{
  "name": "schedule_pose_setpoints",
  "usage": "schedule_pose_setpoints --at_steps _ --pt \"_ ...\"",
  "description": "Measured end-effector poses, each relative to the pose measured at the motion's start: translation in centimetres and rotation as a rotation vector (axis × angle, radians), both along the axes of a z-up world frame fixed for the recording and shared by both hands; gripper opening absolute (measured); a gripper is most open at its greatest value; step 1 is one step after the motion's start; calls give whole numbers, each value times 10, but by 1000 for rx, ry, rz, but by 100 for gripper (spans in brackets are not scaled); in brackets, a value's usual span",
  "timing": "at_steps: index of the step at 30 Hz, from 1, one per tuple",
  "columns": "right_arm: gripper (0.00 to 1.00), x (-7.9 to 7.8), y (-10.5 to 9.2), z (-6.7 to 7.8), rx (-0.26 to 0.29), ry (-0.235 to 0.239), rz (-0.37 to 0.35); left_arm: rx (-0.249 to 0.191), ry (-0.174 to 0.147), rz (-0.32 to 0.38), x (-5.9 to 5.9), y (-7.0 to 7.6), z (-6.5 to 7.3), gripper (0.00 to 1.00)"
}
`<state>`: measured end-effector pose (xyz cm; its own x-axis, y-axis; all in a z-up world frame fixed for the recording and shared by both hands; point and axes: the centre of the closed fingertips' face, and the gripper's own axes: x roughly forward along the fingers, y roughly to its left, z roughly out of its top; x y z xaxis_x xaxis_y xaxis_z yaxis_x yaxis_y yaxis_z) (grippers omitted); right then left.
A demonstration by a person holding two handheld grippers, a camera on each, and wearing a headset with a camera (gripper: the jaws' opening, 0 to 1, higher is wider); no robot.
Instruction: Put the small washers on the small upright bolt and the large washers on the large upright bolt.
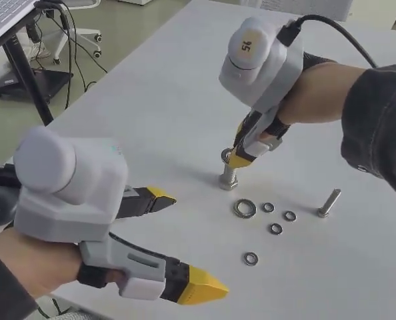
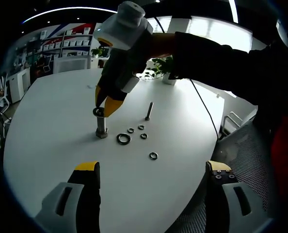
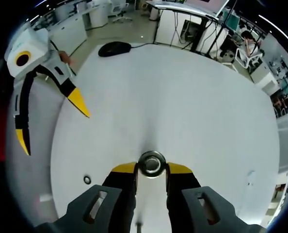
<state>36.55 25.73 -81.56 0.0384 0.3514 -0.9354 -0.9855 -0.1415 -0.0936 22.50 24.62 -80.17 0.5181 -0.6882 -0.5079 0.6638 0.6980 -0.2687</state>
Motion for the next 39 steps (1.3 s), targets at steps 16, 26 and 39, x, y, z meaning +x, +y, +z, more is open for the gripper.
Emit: schedule_pose_setpoints --at_steps 16,26,39 --pt "23 -2 3 -22 -43 27 4 -2 5 0 -1 1 0 89" --pt "23 -4 1 -36 -56 46 3 -3 13 -2 -2 1 -2 89" --pt "23 -4 0 -48 -62 79 -2 3 28 -5 -3 1 -5 89"
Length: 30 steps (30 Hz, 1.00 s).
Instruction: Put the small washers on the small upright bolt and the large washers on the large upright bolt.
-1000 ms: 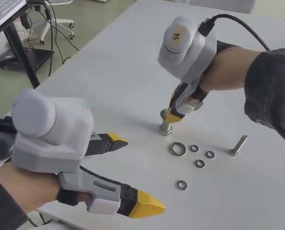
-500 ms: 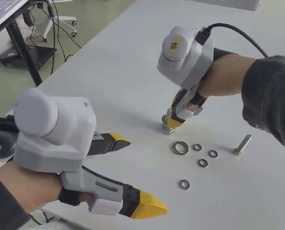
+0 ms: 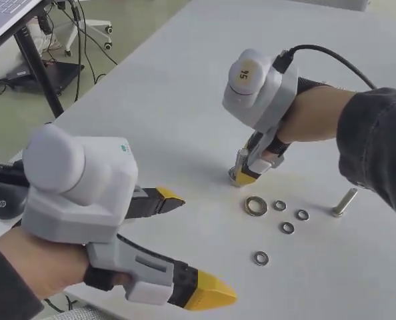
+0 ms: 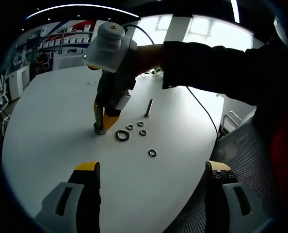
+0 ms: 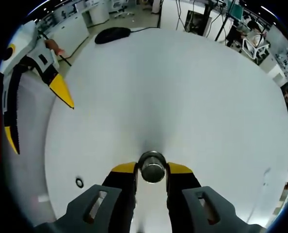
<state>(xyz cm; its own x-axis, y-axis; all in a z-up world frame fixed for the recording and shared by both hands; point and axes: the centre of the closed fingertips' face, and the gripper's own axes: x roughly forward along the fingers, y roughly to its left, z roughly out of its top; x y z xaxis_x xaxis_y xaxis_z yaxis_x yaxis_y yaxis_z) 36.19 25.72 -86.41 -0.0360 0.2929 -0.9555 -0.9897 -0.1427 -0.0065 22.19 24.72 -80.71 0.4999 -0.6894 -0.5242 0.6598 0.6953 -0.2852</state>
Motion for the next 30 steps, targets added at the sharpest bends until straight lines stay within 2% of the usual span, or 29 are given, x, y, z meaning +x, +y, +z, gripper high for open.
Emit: schedule_pose_setpoints --at_steps 18,30 --pt "28 1 -4 1 23 28 -19 0 3 -1 0 -1 -1 89" --pt "32 7 -9 12 47 11 -34 3 0 -3 0 -2 -1 89"
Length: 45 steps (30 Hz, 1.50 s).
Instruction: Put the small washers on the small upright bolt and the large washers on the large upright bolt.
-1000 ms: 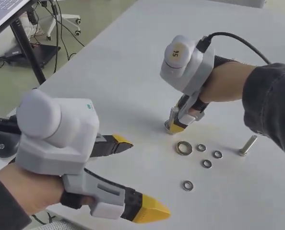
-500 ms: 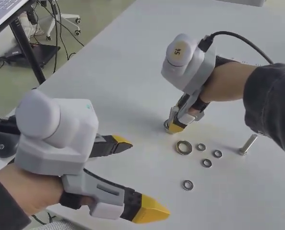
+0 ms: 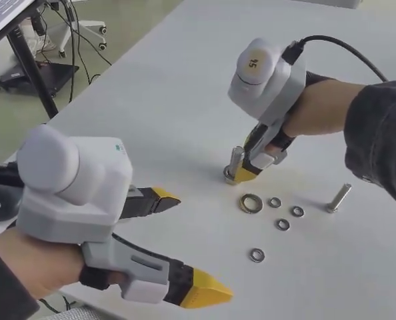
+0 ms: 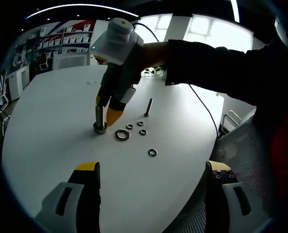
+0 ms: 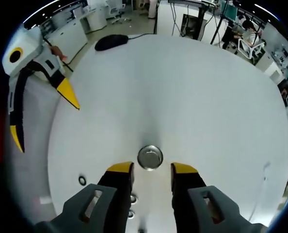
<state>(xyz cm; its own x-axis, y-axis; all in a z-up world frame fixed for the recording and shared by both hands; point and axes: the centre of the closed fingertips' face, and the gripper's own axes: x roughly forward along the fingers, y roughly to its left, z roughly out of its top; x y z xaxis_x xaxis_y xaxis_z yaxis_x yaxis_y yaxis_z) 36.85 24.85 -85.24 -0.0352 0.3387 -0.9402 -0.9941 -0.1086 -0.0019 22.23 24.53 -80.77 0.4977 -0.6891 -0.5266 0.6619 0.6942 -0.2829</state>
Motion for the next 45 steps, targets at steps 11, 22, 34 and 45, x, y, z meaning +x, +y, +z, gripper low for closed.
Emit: schedule_pose_setpoints --at_steps 11,22,34,45 --pt "34 0 -14 8 0 -17 -16 2 -3 -5 0 -1 1 89" --pt "35 -3 -23 10 -6 -10 -30 1 -8 -8 1 -2 3 89" --pt "36 -18 -31 3 -20 9 -30 -1 -12 -10 1 -3 3 89" --pt "36 -34 -35 -10 -34 31 -31 -2 -13 -14 0 -3 3 89"
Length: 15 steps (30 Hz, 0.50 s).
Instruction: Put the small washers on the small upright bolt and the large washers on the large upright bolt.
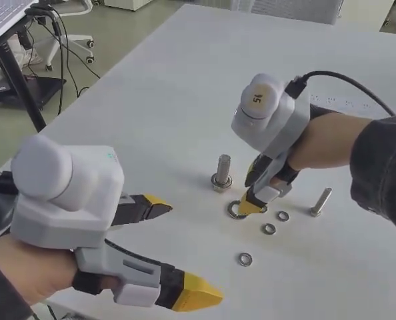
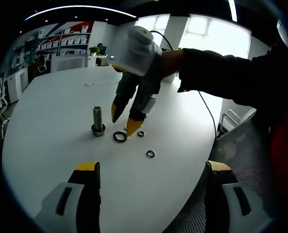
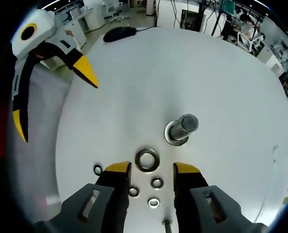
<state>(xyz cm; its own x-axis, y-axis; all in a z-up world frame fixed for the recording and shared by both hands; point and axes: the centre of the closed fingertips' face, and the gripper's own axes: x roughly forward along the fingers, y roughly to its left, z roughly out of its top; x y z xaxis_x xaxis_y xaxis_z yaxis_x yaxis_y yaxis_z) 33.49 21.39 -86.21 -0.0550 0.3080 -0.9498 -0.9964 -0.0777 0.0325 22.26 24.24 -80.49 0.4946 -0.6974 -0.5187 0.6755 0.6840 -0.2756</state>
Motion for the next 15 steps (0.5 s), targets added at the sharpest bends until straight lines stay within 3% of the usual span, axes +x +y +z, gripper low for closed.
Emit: schedule_pose_setpoints --at_steps 15 --pt "35 -9 3 -16 -4 4 1 -3 -5 -2 0 0 1 89"
